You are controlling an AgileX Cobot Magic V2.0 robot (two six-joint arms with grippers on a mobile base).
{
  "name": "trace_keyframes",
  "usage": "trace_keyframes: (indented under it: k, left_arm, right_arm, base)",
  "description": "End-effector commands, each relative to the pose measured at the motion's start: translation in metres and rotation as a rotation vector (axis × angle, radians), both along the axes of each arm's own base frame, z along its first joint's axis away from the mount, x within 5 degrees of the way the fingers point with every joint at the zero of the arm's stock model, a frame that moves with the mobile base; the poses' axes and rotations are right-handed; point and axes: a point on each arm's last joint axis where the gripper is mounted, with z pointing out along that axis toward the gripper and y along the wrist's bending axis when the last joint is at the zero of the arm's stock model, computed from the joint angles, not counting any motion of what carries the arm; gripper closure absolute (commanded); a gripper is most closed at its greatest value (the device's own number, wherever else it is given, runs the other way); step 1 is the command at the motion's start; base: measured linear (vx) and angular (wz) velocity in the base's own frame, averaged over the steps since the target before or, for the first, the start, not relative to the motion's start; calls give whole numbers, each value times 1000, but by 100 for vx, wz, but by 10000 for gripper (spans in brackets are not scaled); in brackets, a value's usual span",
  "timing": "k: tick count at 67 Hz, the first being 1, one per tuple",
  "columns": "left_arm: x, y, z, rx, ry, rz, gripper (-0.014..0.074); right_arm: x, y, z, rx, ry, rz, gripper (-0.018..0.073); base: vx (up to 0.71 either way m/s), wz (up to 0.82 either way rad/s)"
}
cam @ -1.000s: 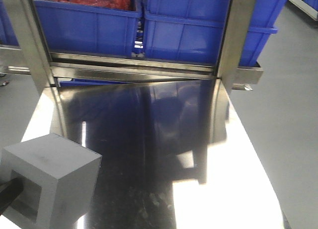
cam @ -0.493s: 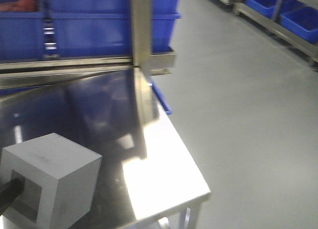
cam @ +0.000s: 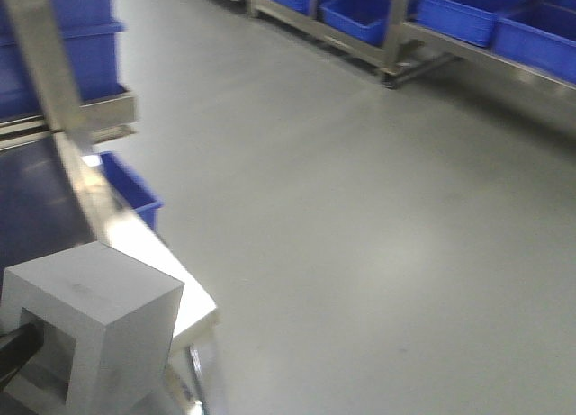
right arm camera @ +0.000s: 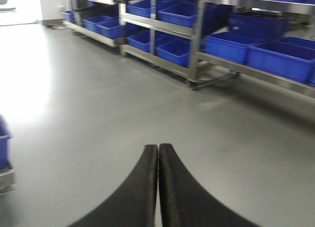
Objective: Sort gray base to blue bin
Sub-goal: 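Turn the base away from the table while holding the block in the left gripper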
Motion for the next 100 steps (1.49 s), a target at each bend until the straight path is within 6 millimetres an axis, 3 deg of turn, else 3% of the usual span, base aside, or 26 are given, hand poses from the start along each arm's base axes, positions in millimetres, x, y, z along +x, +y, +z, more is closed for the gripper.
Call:
trace_keyframes:
  k: [1,69,100]
  left_arm:
    - [1,-1,20,-81,-107,-3,603]
    - [1,-1,20,-81,-107,-3,603]
    - [1,-1,20,-81,-107,-3,603]
  right_arm:
    - [0,0,6,-21,-81,2,564]
    - [0,0,6,-21,-80,2,564]
    - [0,0,6,-21,-80,2,564]
  base:
    - [-7,-76]
    - [1,-71]
    - [14,-37]
